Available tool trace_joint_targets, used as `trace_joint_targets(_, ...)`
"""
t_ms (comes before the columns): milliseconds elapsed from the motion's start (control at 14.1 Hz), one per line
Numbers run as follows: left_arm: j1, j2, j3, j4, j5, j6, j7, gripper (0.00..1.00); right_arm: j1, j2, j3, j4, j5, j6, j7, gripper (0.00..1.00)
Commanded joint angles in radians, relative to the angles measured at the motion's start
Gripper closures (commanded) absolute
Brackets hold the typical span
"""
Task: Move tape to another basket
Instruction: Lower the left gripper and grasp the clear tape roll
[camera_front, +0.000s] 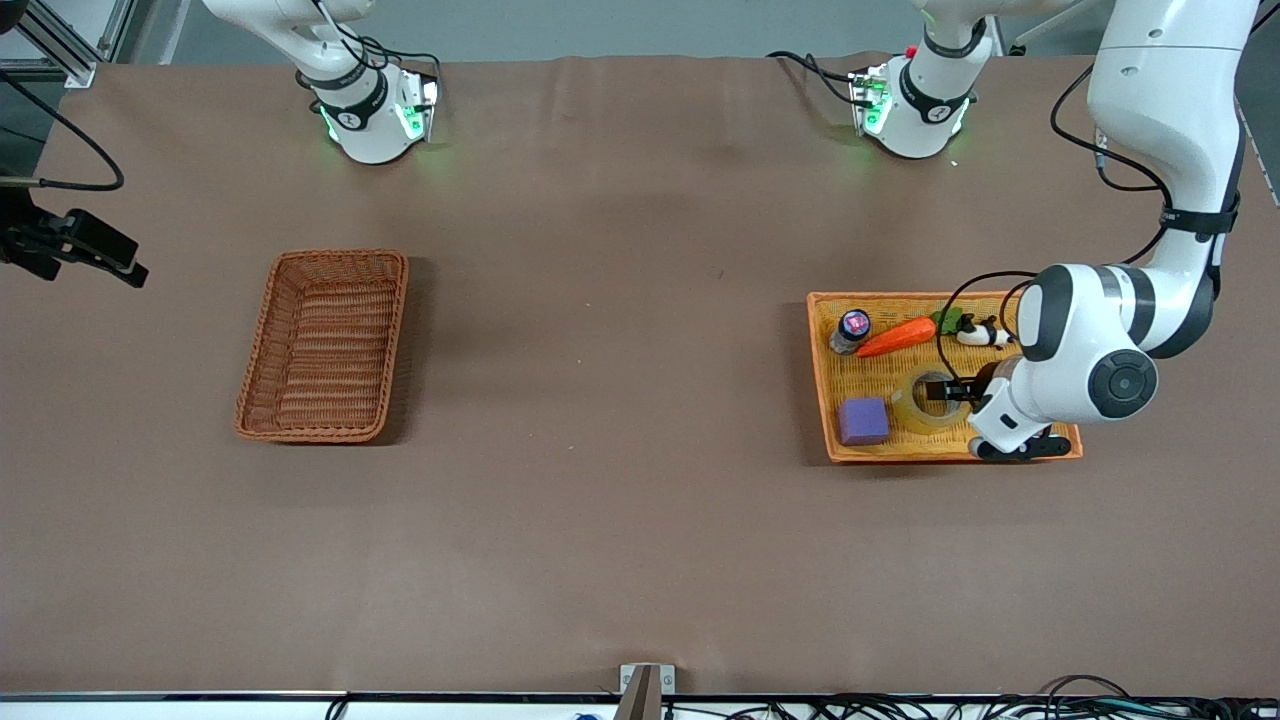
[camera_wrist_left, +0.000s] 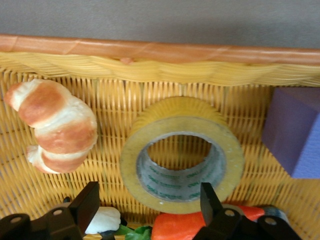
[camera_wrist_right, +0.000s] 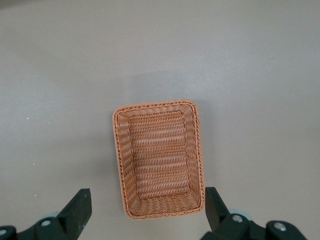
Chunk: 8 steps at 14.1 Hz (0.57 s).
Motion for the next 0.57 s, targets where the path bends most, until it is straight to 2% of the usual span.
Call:
trace_joint_targets(0, -0.004, 0.042, 0.002, 0.007, 0.022, 0.006, -0.015, 0.11, 0.001, 0.005, -0.005, 0.001, 0.012, 0.006, 0.014, 0.0)
trace_joint_targets(213, -0.011, 0.082, 0.001, 0.011, 0.022, 0.036, -0.029, 0.12, 0.003, 0.005, -0.005, 0.001, 0.012, 0.008, 0.014, 0.0)
trace_joint_targets(355, 0.005, 0.138, -0.004, 0.051, 0.015, 0.031, -0.029, 0.15, 0.003, 0.006, -0.005, 0.001, 0.012, 0.008, 0.012, 0.0)
trace_joint_targets(426, 0.0, 0.146, -0.002, 0.054, 0.013, 0.031, -0.02, 0.26, 0.001, 0.006, -0.005, -0.001, 0.012, 0.008, 0.012, 0.0)
trace_joint_targets(497, 0.002, 0.146, -0.002, 0.056, 0.013, 0.031, -0.013, 0.45, -0.002, 0.008, -0.005, 0.001, 0.012, 0.008, 0.012, 0.0)
